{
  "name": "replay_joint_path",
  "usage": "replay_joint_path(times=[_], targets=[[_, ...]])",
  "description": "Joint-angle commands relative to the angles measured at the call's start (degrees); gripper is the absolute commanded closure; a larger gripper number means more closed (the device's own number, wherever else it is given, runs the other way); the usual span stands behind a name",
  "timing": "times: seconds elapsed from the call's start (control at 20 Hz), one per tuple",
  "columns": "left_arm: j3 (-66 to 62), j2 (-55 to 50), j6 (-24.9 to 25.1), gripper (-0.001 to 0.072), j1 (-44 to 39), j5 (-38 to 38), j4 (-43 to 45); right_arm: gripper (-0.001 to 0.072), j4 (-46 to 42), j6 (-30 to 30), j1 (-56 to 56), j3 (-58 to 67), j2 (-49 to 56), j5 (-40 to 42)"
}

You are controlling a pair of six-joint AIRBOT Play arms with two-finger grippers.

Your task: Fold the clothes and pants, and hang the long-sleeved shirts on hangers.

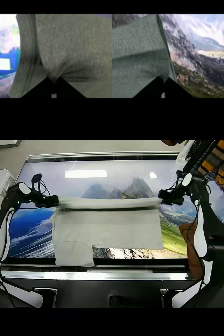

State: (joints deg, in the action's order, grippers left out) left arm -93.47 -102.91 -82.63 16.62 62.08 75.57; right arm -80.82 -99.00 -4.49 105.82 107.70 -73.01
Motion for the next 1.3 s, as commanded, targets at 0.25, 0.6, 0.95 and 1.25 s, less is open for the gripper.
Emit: replay_joint_path(times=[0.25, 0.6, 0.95, 1.25], targets=[[0.0, -2.2, 0.2, 0.0683, 0.1, 15.3, 2.0, 0.0681, 0.2, -0.9, 0.1, 0.0, 4.9, -9.6], [0.0, -1.3, -4.0, 0.0198, 0.8, 20.8, 1.8, 0.0323, 6.2, 4.6, -0.7, 0.0, 3.2, -17.2], [29.3, 21.3, -2.8, 0.0177, 17.3, 17.9, -9.2, 0.0324, 13.5, 14.7, -13.2, -14.5, -14.1, -15.4], [59.1, 37.8, -0.9, 0.0178, 24.3, 9.8, -16.7, 0.0333, 21.1, 18.5, -15.9, -37.9, -27.2, -8.8]])
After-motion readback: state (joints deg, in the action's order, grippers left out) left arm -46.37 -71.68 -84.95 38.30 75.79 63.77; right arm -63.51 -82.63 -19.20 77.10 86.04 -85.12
